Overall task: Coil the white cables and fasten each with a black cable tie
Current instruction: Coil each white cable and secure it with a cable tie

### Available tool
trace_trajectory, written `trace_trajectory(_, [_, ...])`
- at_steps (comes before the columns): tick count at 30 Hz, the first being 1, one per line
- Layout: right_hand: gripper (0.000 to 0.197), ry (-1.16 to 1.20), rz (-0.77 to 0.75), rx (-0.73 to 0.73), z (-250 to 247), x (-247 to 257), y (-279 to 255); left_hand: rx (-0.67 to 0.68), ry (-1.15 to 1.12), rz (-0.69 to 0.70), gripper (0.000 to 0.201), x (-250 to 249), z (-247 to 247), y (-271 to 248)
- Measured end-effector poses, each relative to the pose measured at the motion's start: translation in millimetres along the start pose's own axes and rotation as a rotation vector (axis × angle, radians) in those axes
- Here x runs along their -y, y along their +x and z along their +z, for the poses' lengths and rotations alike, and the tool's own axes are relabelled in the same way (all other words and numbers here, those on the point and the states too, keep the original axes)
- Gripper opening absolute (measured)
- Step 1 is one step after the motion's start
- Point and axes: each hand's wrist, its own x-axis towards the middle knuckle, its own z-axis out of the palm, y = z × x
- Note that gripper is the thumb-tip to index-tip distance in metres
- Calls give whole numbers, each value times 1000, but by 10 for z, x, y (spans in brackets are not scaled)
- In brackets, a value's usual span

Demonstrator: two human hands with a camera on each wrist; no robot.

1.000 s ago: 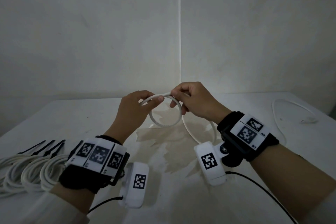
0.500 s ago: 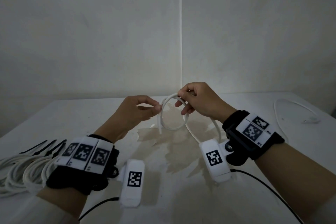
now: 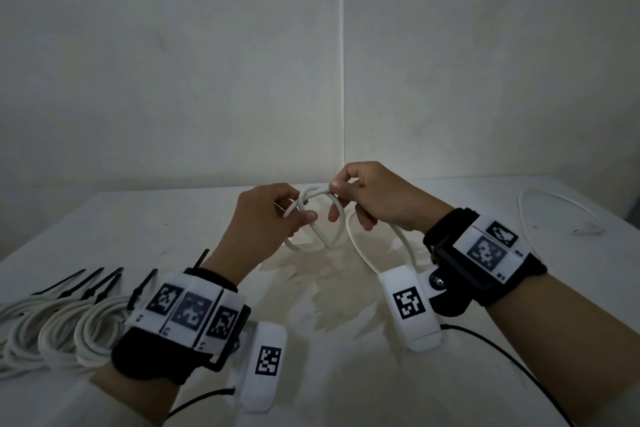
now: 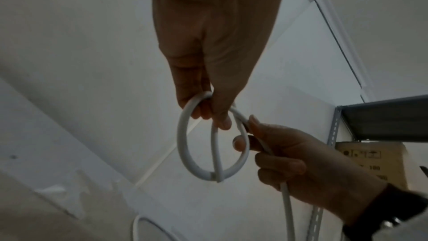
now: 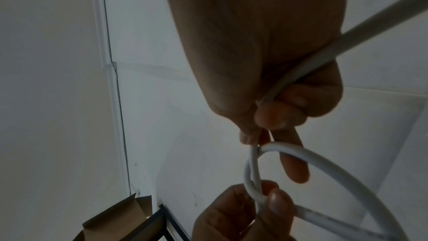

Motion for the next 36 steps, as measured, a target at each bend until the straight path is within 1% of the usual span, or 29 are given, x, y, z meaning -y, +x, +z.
trace_trajectory(5, [20, 23, 69, 55, 40, 28, 0, -106, 173, 57, 16, 74, 30, 31])
trace_trajectory(8, [21, 78, 97, 75, 82, 40, -14, -187, 298, 187, 13, 142, 34, 42])
trace_trajectory(10, [20, 88, 104, 72, 94, 20, -18, -183, 422, 239, 13, 153, 57, 40])
trace_trajectory(12, [20, 72, 100, 53, 99, -4, -12, -179, 514, 236, 14, 148, 69, 47])
trace_trajectory(13, [20, 68, 97, 37, 95, -16, -11, -179, 523, 225, 15, 150, 65, 54])
trace_trajectory(15, [21, 59, 82, 4, 65, -45, -9, -154, 448, 211, 13, 127, 51, 57])
trace_trajectory(16, [21, 49, 70, -12, 44, -61, -11, -124, 355, 196, 11, 98, 53, 47])
trace_trajectory(17, [21, 38, 55, -26, 23, -76, -16, -82, 232, 150, 9, 72, 60, 36])
trace_trajectory(19, [21, 34, 30, -53, 0, -102, -28, 51, -21, -15, 9, -2, 77, 9])
trace_trajectory(20, [21, 36, 23, -63, -3, -111, -32, 96, -90, -73, 13, -28, 89, -4])
trace_trajectory(21, [20, 36, 17, -69, -2, -117, -38, 116, -83, -84, 18, -54, 96, -14])
trace_trajectory(23, [20, 13, 1, -68, -1, -119, -54, 130, 37, -18, 26, -74, 94, -29])
trace_trajectory(26, [18, -47, -50, -73, -29, -92, -71, 161, 353, 151, 33, -61, 58, -60])
trace_trajectory(28, [17, -80, -85, -78, -34, -83, -72, 167, 517, 229, 38, -14, 19, -63])
trace_trajectory(31, [17, -126, -112, -83, 18, -107, -54, 171, 645, 286, 45, 43, -30, -87])
trace_trajectory(32, [17, -129, -117, -89, 37, -114, -48, 182, 629, 282, 42, 58, -38, -102])
trace_trajectory(33, [18, -124, -122, -100, 49, -123, -41, 195, 565, 265, 38, 73, -41, -116])
trace_trajectory(34, [18, -120, -127, -115, 52, -132, -30, 209, 446, 226, 35, 72, -48, -123])
trace_trajectory(35, [19, -117, -131, -128, 50, -136, -24, 226, 284, 160, 36, 62, -56, -115])
trace_trajectory(36, [19, -115, -133, -135, 48, -143, -18, 250, 123, 75, 41, 45, -66, -101])
